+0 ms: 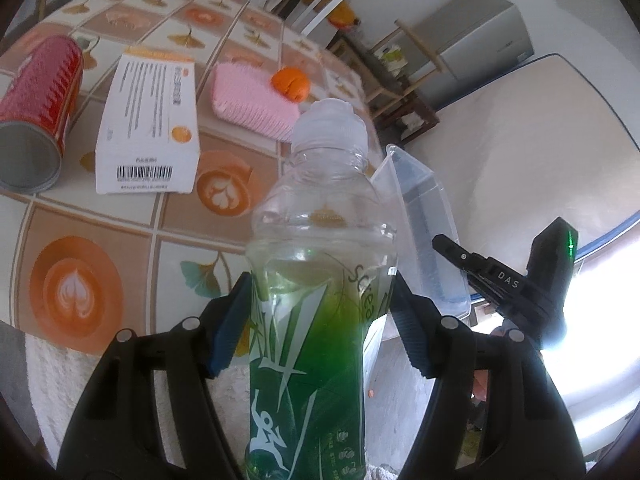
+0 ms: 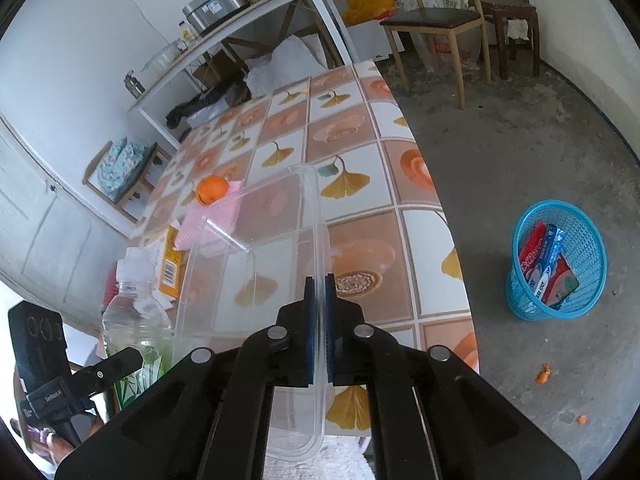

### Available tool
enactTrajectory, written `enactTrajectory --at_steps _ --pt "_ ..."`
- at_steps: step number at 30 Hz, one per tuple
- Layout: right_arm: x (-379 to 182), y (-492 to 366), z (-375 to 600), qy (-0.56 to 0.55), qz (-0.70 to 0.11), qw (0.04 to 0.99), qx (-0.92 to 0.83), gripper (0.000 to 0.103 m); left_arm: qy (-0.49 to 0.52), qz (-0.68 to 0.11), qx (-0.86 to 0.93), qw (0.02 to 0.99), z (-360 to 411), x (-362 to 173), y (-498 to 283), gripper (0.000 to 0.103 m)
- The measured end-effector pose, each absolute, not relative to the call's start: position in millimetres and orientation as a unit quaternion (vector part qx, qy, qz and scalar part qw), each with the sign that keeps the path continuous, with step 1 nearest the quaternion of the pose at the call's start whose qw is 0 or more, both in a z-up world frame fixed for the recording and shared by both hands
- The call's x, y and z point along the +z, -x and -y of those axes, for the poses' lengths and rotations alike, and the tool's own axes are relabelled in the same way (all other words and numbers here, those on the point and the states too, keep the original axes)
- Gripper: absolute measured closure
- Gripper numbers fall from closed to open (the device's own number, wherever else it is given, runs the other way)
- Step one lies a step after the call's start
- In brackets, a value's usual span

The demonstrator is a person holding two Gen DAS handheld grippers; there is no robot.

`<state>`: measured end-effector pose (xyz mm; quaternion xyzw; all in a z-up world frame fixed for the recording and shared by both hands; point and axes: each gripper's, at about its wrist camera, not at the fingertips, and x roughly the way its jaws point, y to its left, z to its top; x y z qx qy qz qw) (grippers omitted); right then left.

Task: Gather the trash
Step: 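Lift the clear container with the right gripper while the left gripper holds the bottle, then carry the bottle and container in both grippers over the wastebasket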

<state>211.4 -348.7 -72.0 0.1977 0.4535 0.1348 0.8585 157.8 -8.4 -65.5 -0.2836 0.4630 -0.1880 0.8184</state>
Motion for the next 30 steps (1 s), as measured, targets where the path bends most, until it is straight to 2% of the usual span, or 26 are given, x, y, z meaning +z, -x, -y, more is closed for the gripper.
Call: enactTrajectory --at_steps 15,22,30 --pt "-54 -184 422 -0.301 -0.395 0.856 0.139 0.099 0.267 -0.404 -0.216 0.848 39 -19 -155 0.039" --pt "-49 -143 503 -0.351 -0.343 0.868 0.068 0.099 0.234 -0.403 -0.276 0.841 103 3 -183 0.039" --pt "-73 -80 603 -0.406 -0.304 0.861 -0.047 0.099 0.198 -0.420 -0.343 0.816 220 10 -230 0.039"
